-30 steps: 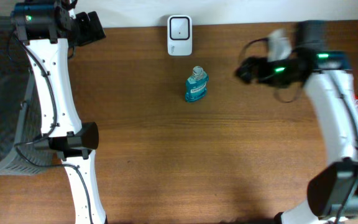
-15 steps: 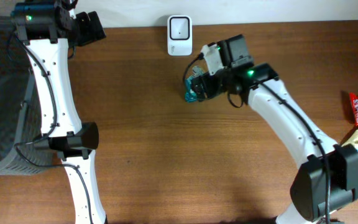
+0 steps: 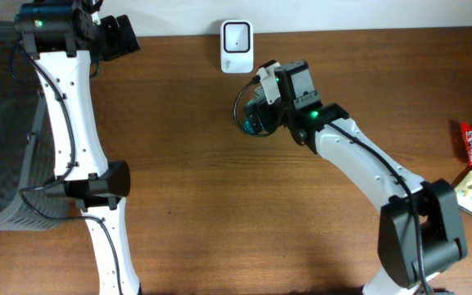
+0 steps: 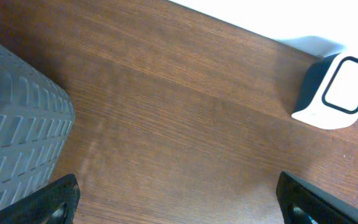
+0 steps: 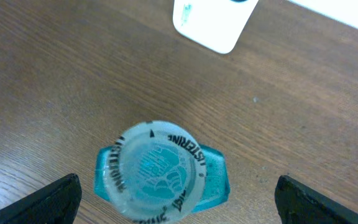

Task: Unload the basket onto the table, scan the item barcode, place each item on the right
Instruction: 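Grasp the bottle cap from above with the right gripper, then lift the bottle and hold it in front of the scanner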

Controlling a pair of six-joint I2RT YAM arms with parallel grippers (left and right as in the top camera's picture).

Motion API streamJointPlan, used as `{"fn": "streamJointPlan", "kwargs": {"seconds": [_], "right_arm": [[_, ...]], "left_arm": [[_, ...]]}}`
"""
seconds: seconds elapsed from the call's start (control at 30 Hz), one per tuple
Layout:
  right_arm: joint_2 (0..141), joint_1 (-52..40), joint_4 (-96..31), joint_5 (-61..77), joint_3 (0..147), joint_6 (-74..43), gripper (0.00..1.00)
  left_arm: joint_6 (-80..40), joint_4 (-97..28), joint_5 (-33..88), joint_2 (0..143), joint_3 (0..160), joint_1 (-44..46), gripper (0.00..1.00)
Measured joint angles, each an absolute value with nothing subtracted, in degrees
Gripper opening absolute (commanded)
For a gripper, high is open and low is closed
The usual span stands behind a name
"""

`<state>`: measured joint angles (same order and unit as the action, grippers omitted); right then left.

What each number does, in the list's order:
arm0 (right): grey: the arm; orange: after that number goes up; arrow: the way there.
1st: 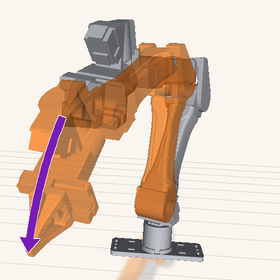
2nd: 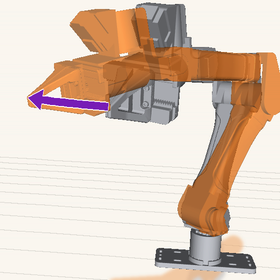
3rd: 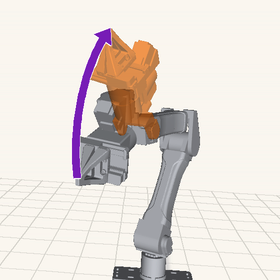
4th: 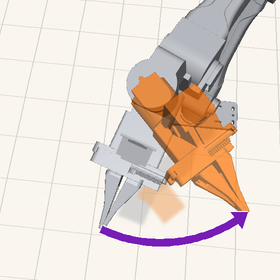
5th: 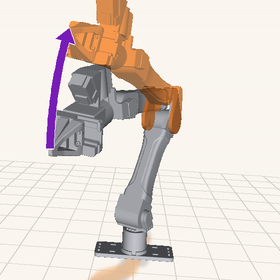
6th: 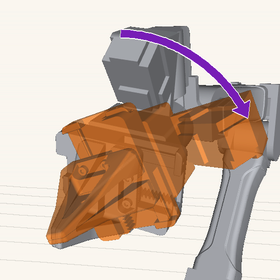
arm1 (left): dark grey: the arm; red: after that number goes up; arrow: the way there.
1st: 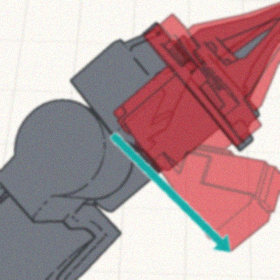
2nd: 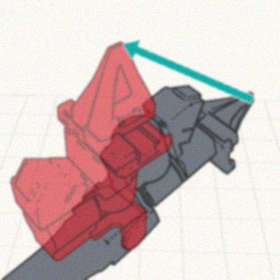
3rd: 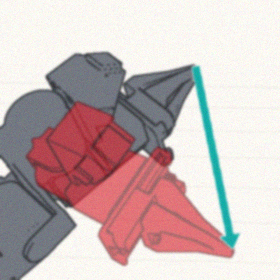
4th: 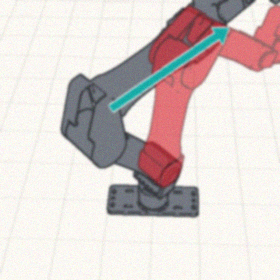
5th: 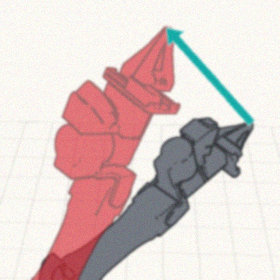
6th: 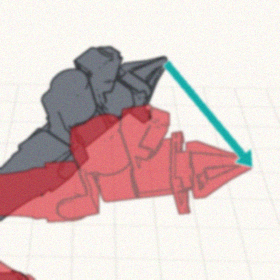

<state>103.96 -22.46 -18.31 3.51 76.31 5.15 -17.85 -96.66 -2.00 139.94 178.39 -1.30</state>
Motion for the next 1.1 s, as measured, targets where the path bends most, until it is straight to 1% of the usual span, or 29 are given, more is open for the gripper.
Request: {"fn": "streamJointPlan", "kwargs": {"seconds": [0.5,0.57,0.63,0.77,0.87,0.93,1.0,1.07,1.1], "right_arm": [[109.6,-22.4,-14.6,6.1,76.3,5.2,0.99],[109.9,-22.5,-14.3,6.1,76.3,5.2,0.95],[109.9,-22.5,-13.5,6.1,76.3,5.2,0.95],[109.9,-22.5,-12.8,6.2,76.3,5.1,0.84],[109.9,-22.5,-11.9,6.3,76.3,4.2,0.84],[109.9,-22.4,-11.7,6.3,76.3,3.6,0.76],[109.9,-22.5,-11.6,6.7,76.3,3.0,0.75],[109.9,-22.5,-11.4,6.5,76.3,2.7,0.69],[109.9,-22.4,-11.3,6.5,76.3,1.7,0.68]], "left_arm": [[-17.8,-96.7,-2.0,139.9,178.4,-1.3,0.99],[-17.8,-96.7,-2.0,139.9,178.4,-1.3,0.99],[-17.8,-96.7,-2.0,139.9,178.4,-1.3,0.99],[-17.8,-96.7,-2.0,139.9,178.4,-1.3,0.99],[-17.8,-96.7,-2.0,139.9,178.4,-1.3,0.99],[-17.8,-96.7,-2.0,139.9,178.4,-1.3,0.99],[-17.8,-96.7,-2.0,139.9,178.4,-1.3,0.99],[-17.8,-96.7,-2.0,139.9,178.4,-1.3,0.99],[-17.8,-96.7,-2.0,139.9,178.4,-1.3,0.99]]}}
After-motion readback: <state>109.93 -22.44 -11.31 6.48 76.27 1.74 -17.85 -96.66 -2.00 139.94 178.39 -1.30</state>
